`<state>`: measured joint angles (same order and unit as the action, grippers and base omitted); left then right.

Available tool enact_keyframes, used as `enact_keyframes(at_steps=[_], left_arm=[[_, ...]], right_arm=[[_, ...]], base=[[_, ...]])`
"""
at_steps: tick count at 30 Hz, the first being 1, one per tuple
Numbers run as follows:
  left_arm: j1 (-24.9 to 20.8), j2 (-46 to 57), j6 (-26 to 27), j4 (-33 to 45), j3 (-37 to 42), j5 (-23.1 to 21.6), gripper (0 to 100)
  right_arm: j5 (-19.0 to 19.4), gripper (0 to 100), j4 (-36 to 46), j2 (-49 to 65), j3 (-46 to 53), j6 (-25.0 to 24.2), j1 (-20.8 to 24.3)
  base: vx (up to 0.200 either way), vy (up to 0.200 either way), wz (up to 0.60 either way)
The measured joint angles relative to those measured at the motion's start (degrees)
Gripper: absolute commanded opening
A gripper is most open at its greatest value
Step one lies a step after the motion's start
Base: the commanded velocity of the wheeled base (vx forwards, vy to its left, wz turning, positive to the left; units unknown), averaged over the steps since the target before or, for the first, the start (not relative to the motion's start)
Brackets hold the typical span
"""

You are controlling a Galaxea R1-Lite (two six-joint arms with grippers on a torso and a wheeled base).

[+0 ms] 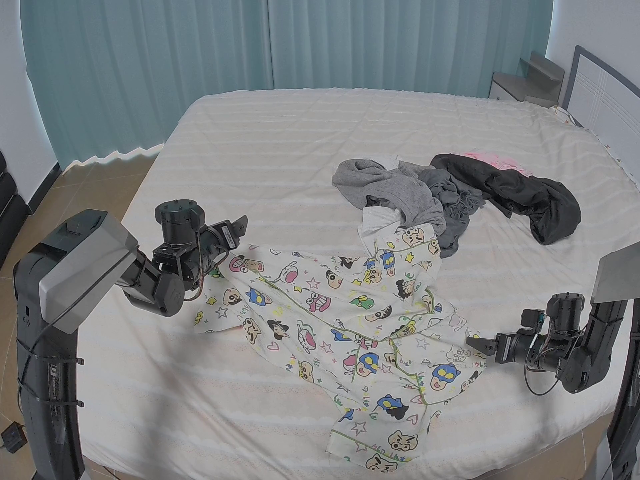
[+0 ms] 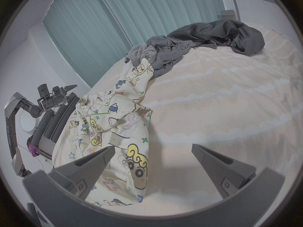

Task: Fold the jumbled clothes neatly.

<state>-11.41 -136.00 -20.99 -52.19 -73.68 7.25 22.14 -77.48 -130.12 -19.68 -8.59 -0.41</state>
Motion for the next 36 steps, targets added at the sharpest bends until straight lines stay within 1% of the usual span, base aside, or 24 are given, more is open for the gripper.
enact_keyframes(at_steps=[3, 5, 9, 12, 15, 17, 19, 21, 23, 25, 27, 29, 32, 36], left_arm=[[0.5, -0.2, 3.9, -0.7, 0.4, 1.1, 100], [1.0, -0.1, 5.4, -1.9, 1.6, 1.6, 100], [2.1, 1.3, 6.9, -4.0, 7.4, 1.1, 100], [3.1, 3.5, 7.4, -5.0, 13.9, -1.3, 100], [4.3, 6.5, 7.2, -5.5, 22.2, -5.5, 100], [4.9, 8.8, 5.8, -5.6, 27.5, -8.0, 100], [5.4, 11.3, 3.4, -5.8, 32.2, -10.0, 100], [5.8, 13.6, -0.8, -5.9, 36.1, -11.4, 100], [6.0, 15.8, -6.5, -6.0, 39.9, -12.7, 100], [6.2, 17.5, -10.9, -6.0, 43.2, -13.7, 100], [6.4, 18.7, -14.2, -6.2, 46.0, -14.5, 100], [6.6, 18.9, -15.5, -6.4, 47.5, -15.2, 100], [6.8, 17.6, -15.8, -8.2, 48.3, -16.7, 100], [7.0, 14.7, -14.4, -15.5, 48.2, -19.2, 100]], right_arm=[[0.0, 100, 0.0, 0.0, 0.1, 0.0, 0.0], [0.0, 100, 0.0, 0.0, 0.1, 0.0, 0.0], [0.0, 100, 0.0, 0.0, 0.2, 0.0, 0.0], [0.0, 100, 0.0, 0.0, 0.2, 0.0, 0.0], [0.1, 100, 0.0, 0.0, 0.2, 0.0, 0.0], [0.1, 100, 0.0, 0.0, 0.2, 0.0, 0.0], [0.1, 100, 0.0, 0.0, 0.3, 0.0, 0.1], [0.1, 100, 0.0, 0.0, 0.3, 0.0, 0.1], [0.0, 100, 0.0, 0.0, 0.3, 0.0, 0.1], [0.1, 100, 0.0, 0.0, 0.3, 0.0, 0.1], [0.1, 100, 0.0, 0.0, 0.3, 0.0, 0.0], [0.1, 100, 0.0, 0.0, 0.3, 0.0, 0.0], [0.1, 100, 0.0, 0.0, 0.3, 0.0, 0.1], [0.1, 100, 0.0, 0.0, 0.3, 0.0, 0.1]], base=[[0.000, 0.000, 0.00], [0.000, 0.000, 0.00], [0.000, 0.000, 0.00], [0.000, 0.000, 0.00], [0.000, 0.000, 0.00], [0.000, 0.000, 0.00], [0.000, 0.000, 0.00], [0.000, 0.000, 0.00], [0.000, 0.000, 0.00], [0.000, 0.000, 0.00], [0.000, 0.000, 0.00], [0.000, 0.000, 0.00], [0.000, 0.000, 0.00], [0.000, 0.000, 0.00]])
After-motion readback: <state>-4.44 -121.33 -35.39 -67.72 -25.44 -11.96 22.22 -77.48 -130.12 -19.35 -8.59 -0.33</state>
